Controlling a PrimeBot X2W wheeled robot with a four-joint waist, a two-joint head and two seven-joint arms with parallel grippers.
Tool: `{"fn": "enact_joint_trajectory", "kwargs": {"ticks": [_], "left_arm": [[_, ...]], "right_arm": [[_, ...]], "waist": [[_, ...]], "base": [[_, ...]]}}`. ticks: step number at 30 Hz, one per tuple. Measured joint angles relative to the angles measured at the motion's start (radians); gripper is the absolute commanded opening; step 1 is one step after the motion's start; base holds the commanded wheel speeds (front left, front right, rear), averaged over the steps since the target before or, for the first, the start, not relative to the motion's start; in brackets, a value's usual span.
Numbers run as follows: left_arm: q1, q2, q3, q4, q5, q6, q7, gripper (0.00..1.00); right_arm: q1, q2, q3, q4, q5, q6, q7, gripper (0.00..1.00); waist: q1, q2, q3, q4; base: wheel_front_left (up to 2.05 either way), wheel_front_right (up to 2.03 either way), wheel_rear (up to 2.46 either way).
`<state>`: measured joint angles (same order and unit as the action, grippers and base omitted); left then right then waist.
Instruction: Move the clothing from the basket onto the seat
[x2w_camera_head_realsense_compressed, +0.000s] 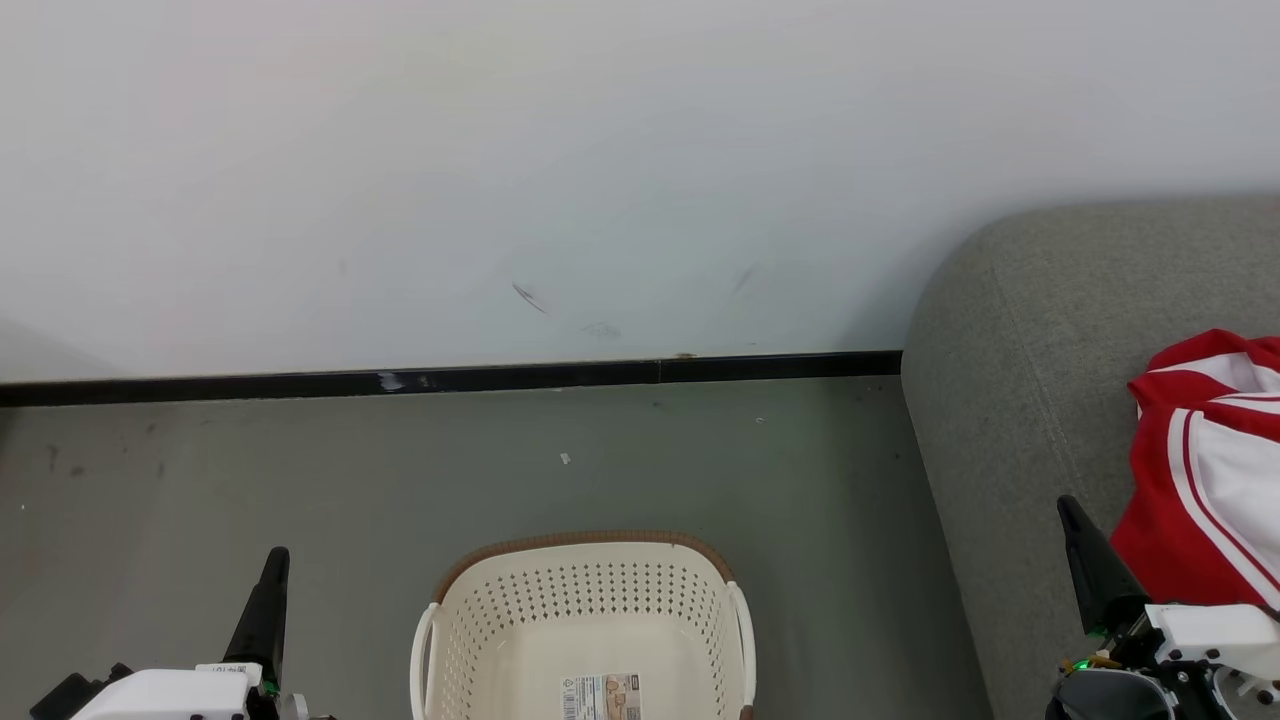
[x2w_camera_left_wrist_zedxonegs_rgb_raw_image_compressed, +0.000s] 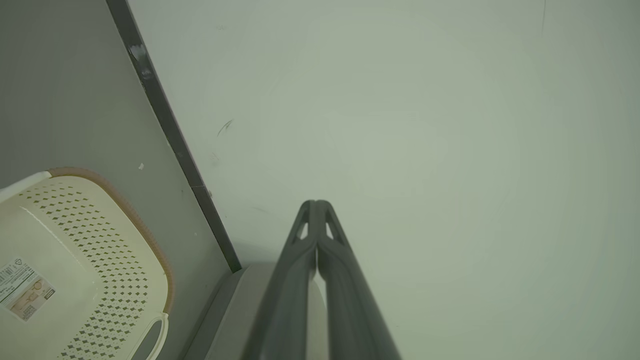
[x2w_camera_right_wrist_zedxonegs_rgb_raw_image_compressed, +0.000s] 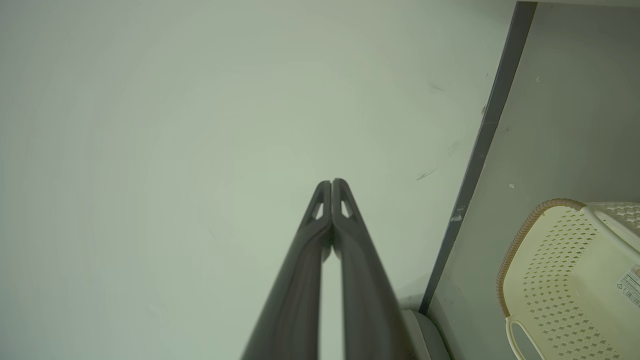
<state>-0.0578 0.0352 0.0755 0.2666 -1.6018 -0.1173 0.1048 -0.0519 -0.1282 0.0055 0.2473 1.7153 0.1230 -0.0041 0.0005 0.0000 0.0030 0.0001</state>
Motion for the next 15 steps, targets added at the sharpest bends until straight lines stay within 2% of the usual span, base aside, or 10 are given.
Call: {"fn": "enact_joint_trajectory", "kwargs": {"ticks": [15], "left_arm": [[-0.001,0.0,0.002,0.005,0.0,0.0,0.0,0.0]], "right_arm": [[0.0,0.0,-0.004,0.006,0.0,0.0,0.004,0.0]], "waist": [[0.0,0.0,0.0,0.0]], "base": [[0.0,0.0,0.0]]}}
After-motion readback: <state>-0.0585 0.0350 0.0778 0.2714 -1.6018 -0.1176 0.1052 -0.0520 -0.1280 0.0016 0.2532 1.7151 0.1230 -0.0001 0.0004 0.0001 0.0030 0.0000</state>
